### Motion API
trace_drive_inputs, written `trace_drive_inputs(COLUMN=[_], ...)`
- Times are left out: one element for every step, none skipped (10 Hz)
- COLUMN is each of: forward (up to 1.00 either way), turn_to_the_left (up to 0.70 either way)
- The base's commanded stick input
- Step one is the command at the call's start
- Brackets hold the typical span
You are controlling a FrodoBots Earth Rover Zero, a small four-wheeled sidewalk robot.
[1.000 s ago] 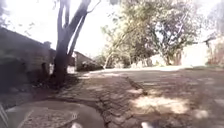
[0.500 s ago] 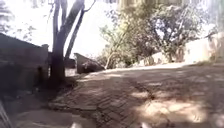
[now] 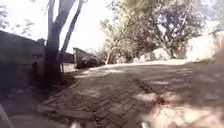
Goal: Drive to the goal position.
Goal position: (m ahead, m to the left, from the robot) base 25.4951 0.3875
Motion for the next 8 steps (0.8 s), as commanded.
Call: trace_drive_inputs(forward=[0.7, 0.7, 0.7, 0.7, 0.7, 0.7, 0.7, 0.7], turn_to_the_left=[0.0, 0.0, 0.0, 0.0, 0.0, 0.0, 0.0, 0.0])
